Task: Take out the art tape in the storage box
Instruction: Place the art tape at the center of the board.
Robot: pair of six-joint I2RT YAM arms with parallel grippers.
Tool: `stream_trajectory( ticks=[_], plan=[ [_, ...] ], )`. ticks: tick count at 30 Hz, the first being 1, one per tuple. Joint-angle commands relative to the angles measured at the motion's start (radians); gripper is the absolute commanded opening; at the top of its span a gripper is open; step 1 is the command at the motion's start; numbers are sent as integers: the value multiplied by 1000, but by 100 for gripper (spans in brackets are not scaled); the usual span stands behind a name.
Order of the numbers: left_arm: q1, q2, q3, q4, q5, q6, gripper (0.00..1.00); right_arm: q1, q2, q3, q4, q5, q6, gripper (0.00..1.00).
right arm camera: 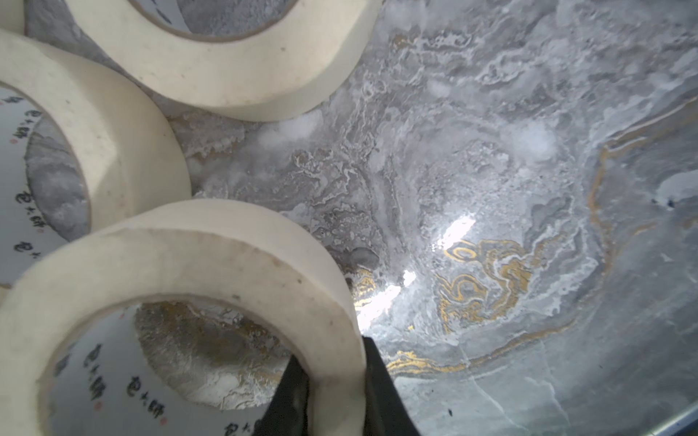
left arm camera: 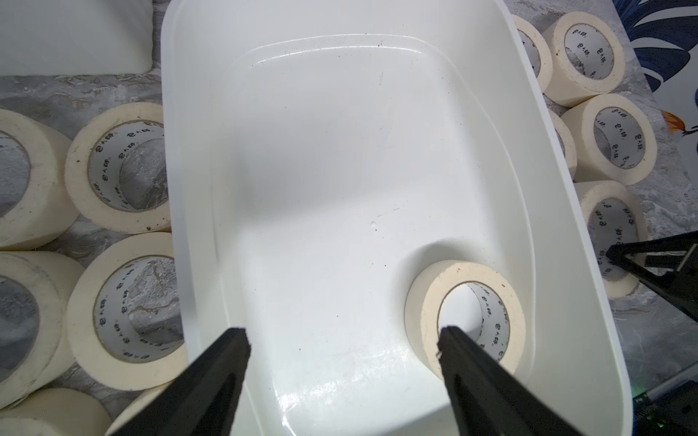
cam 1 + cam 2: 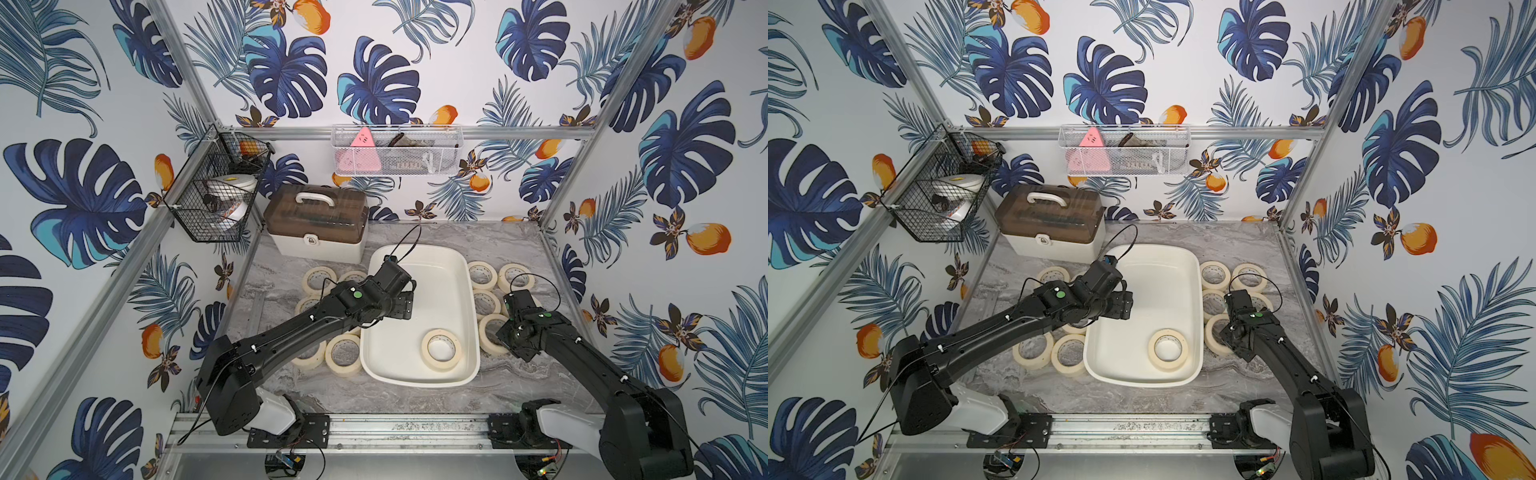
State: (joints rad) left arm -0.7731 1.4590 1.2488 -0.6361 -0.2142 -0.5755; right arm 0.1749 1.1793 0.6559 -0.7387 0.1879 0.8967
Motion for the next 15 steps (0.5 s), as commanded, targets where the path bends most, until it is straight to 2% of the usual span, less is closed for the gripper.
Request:
stream_trajectory(
  ticks=[1,7,15],
  plan=[
    [3,-11,-6,7,-14,-4,86,1,5,-2,10,-27,-22,0],
    [6,-14,-8,8,-11,-4,87,0,-53,24,-43,14,-32,0],
    [5,-20,-15,9,-14,-5,87,1,-83,4,-116,-21,-16,0]
  ],
)
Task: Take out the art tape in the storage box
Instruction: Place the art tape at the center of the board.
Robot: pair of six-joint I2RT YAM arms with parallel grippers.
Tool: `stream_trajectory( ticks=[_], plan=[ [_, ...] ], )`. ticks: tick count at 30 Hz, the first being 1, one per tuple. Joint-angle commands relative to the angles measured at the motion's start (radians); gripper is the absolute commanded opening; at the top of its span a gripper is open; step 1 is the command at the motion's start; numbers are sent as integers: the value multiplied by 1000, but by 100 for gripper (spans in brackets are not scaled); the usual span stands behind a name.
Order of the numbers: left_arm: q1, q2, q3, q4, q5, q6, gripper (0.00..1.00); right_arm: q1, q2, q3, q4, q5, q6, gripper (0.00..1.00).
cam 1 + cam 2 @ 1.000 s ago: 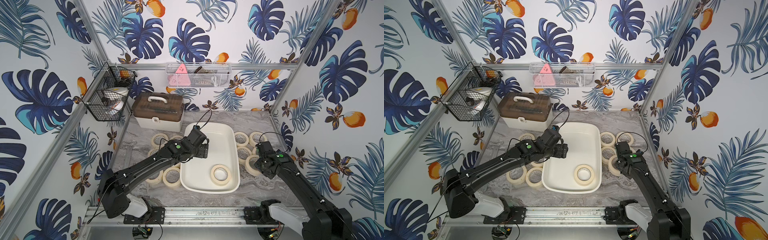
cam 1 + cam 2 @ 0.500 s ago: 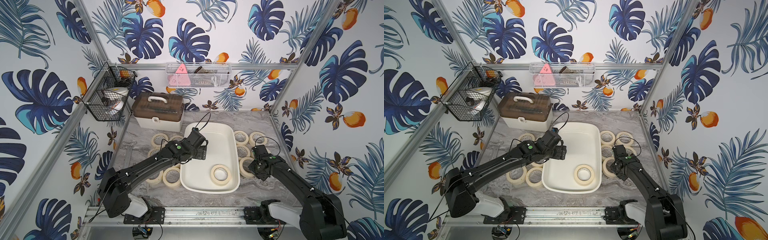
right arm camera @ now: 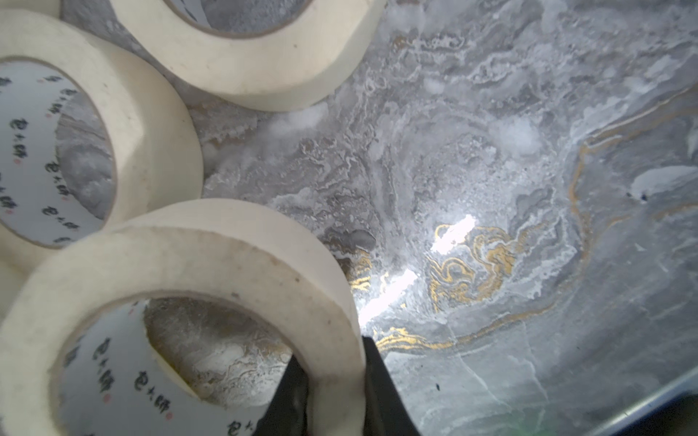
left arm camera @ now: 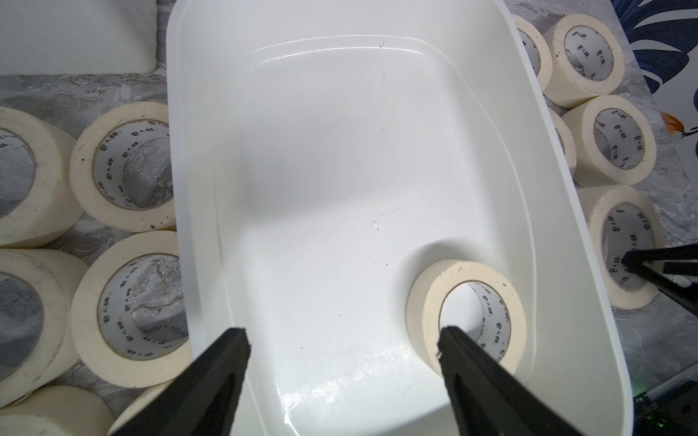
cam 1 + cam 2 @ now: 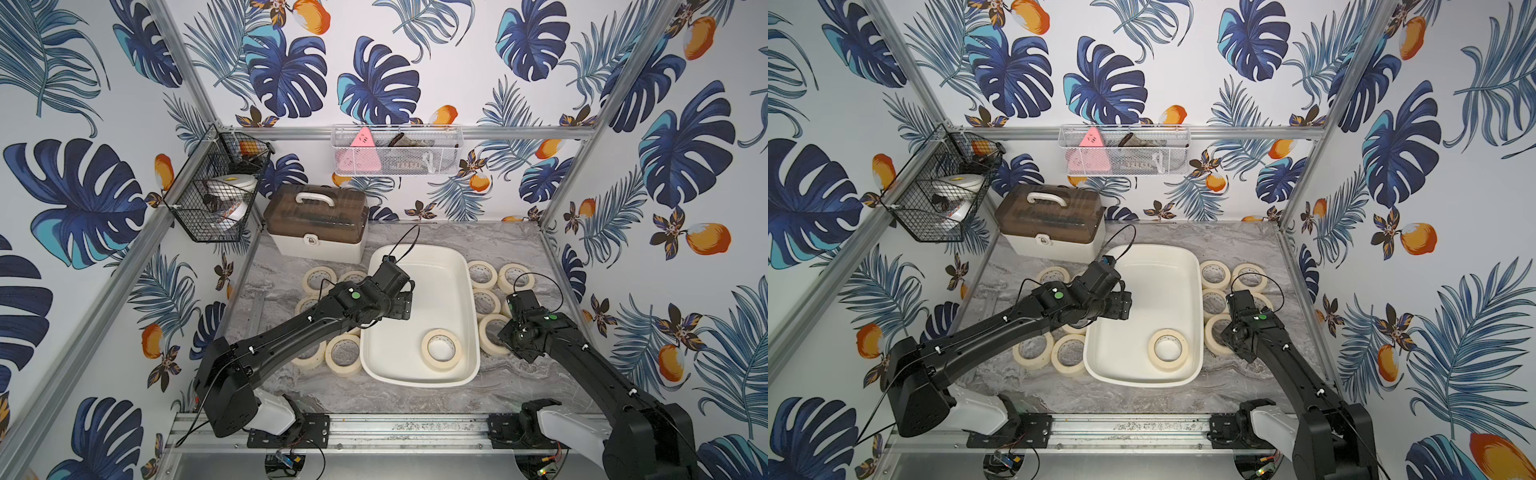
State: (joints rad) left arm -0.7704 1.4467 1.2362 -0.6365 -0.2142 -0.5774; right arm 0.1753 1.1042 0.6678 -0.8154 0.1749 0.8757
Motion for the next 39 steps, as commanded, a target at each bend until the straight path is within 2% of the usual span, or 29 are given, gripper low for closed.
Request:
stream_trajectory(
  ticks=[1,10,17,21,24,25,34,39],
  plan=[
    [3,-8,-2,9,-15,-5,87,0,-8,-12,-40,-3,3,0],
    [3,9,-4,17,11,-8,87,0,69,-16,32,5,-39,0],
    [3,-11,-18,18,-4,-1,87,-1,155,-21,129,-66,-46,1],
    [4,-7,-15,10,-8,2,87,-1,161,-23,144,-69,-48,11],
    [4,-9,-18,15,-8,1,87,-1,161,-7,126,-53,-59,29],
    [4,-8,-17,15,-5,1,87,0,159,0,120,-50,-64,32],
    [5,-7,-11,14,3,6,87,-14,111,70,42,-46,-114,54],
    [4,-7,-28,36,54,35,87,-17,44,143,-24,-39,-156,60]
  ],
)
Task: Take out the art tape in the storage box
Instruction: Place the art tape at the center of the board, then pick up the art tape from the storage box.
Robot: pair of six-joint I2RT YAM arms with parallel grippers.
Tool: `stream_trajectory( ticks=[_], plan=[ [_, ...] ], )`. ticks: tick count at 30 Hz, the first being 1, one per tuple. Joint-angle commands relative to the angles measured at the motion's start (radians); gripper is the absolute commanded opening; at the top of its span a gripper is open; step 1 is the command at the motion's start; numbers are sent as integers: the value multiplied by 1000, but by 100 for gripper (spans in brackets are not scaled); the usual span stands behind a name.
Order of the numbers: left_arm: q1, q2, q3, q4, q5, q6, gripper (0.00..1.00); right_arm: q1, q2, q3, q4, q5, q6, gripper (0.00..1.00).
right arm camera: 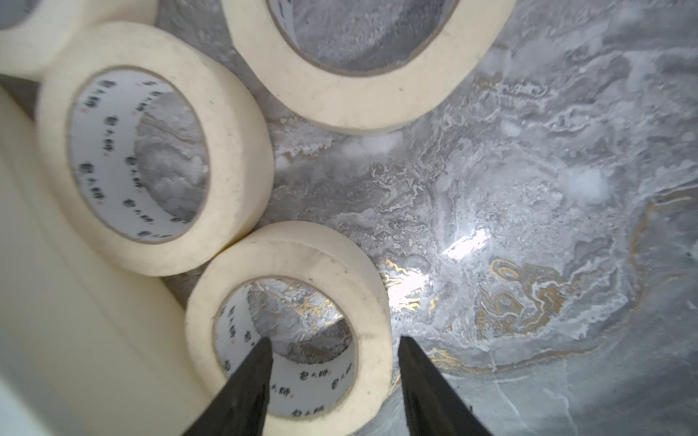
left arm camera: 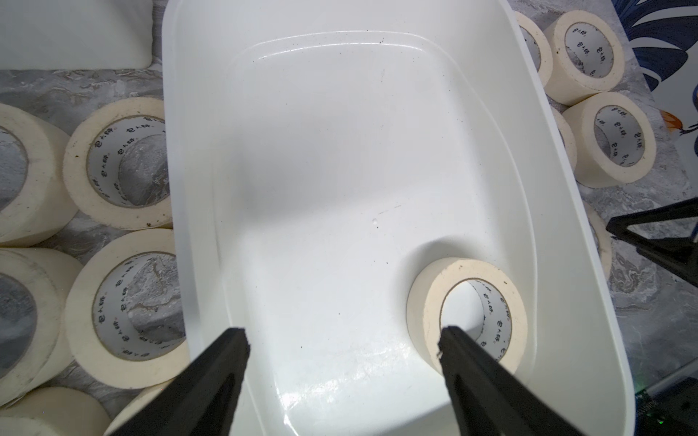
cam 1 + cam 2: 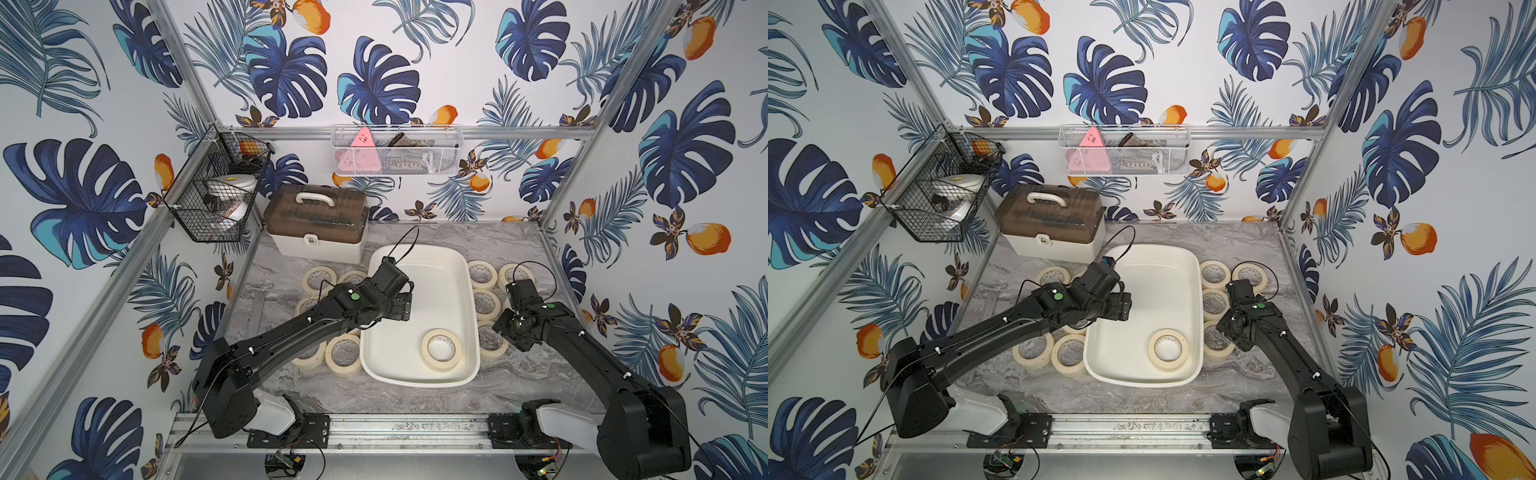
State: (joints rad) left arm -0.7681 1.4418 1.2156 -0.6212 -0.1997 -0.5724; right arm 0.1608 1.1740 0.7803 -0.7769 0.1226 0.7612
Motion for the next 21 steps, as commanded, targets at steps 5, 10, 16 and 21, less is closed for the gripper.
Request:
stream_trajectory(
  ticks=[5,10,16,21],
  plan=[
    [1,36,-28,75,150,66,86,-2,-97,116,-114,14,-108,66],
    [-25,92,-48,131,218,70,85,-2,-123,185,-155,12,-161,69],
    [-103,189,-42,171,203,43,84,-1,-144,201,-155,-18,-188,71],
    [-161,264,-40,196,152,12,82,-2,-155,199,-152,-45,-212,72]
  ],
)
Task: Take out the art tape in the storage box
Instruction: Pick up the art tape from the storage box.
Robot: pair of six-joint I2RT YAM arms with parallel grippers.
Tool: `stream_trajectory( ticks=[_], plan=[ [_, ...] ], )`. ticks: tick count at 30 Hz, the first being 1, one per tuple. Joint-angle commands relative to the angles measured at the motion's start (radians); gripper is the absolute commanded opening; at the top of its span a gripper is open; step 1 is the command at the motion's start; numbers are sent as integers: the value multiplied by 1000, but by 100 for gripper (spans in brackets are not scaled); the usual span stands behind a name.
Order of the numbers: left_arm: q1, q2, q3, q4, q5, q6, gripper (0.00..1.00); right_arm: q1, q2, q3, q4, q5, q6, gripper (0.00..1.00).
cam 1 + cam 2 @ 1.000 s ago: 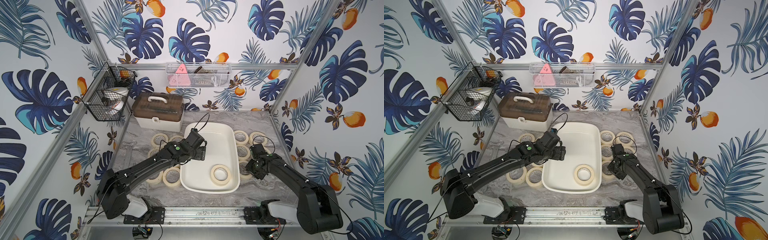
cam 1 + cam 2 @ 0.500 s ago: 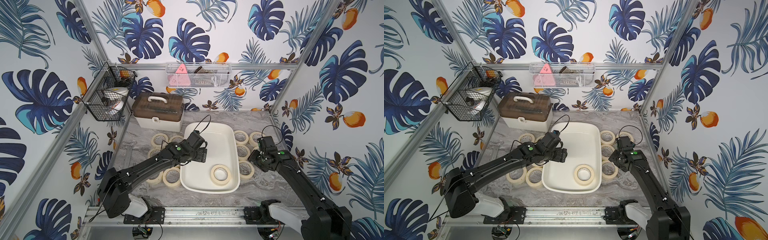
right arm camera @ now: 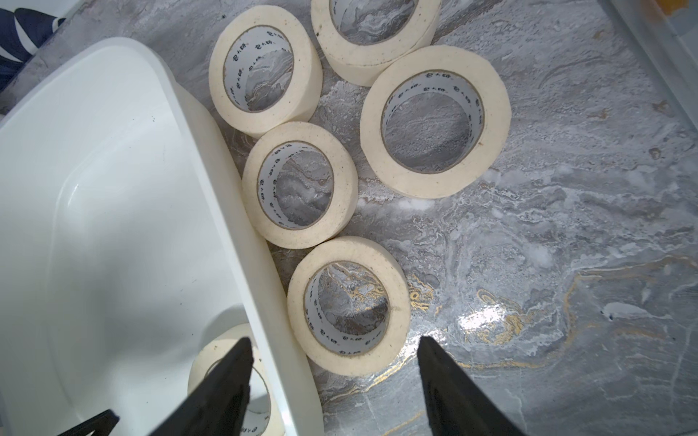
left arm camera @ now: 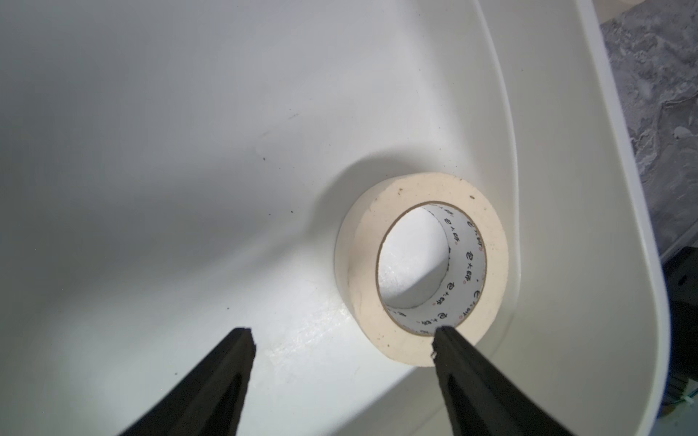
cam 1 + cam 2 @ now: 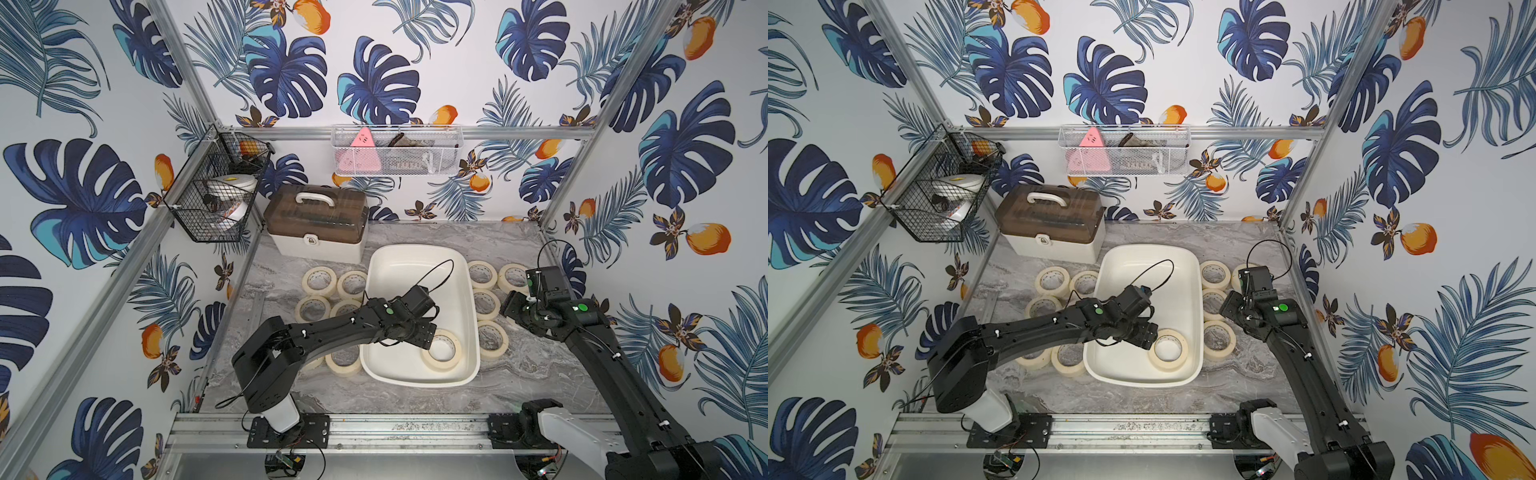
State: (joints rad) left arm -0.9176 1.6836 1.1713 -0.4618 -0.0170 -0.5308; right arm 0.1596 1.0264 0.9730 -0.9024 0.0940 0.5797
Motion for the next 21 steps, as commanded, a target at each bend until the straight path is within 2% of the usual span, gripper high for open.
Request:
stream_trajectory(
  ticks=[1,15,21],
  plan=[
    [-16,33,3,45,-31,-35,82,-1,-13,4,-26,-22,-36,72],
    [-64,166,9,110,-37,-78,71,0,-33,-9,-14,-53,-56,73],
    [-66,181,-4,129,-43,-87,53,-1,-39,-8,-16,-45,-60,73]
  ],
)
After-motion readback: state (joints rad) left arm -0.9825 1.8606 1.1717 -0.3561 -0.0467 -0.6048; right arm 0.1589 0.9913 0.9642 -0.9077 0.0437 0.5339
